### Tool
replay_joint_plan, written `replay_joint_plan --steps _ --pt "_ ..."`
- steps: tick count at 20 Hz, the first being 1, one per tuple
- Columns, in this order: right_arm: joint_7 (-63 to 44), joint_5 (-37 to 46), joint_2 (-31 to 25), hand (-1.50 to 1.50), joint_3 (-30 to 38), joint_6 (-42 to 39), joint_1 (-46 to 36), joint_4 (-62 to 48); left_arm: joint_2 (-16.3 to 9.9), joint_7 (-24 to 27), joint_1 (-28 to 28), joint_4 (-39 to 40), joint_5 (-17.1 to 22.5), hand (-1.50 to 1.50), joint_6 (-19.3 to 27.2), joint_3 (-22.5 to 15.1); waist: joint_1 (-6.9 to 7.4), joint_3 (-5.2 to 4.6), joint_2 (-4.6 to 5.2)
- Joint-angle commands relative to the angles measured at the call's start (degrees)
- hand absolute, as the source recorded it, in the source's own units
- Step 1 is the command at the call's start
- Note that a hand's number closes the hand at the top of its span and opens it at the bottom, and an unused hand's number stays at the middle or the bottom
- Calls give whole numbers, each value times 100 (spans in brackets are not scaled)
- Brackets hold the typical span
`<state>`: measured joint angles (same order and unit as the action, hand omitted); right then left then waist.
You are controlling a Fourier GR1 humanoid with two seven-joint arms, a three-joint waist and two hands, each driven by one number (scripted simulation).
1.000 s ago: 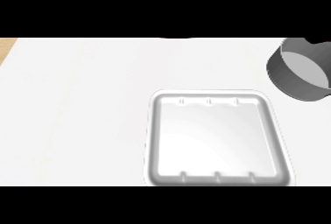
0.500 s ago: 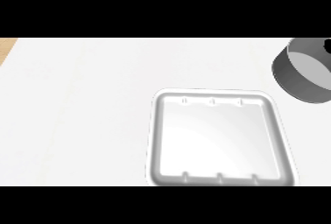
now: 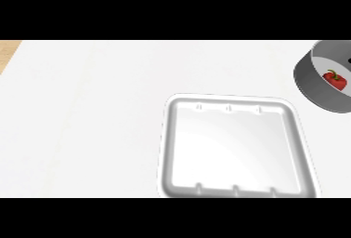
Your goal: Pick the bell pepper from the tray and place it in the pot
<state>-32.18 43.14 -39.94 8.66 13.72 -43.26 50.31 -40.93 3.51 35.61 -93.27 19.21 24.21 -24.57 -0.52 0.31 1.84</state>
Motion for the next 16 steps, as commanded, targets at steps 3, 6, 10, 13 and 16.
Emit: replay_joint_plan --steps 3,6,10,13,16 --pt "741 -468 107 -150 408 290 -5 -432 109 307 -1385 -601 42 0 231 761 -56 22 -31" --pt "1042 -538 131 -150 498 490 -156 -492 86 166 -1570 -547 83 0 201 760 -126 18 1" --pt "1574 -1009 155 -150 1051 1171 -459 -246 116 281 -1375 -495 60 0 260 661 -113 23 -98" --pt "1813 -1345 301 -150 1385 1503 -608 -223 105 233 -1446 -546 46 0 261 602 -145 25 -85" --pt "2060 -1679 419 -150 1616 1509 -573 -243 -55 239 -1466 -536 117 0 255 756 -201 20 -113"
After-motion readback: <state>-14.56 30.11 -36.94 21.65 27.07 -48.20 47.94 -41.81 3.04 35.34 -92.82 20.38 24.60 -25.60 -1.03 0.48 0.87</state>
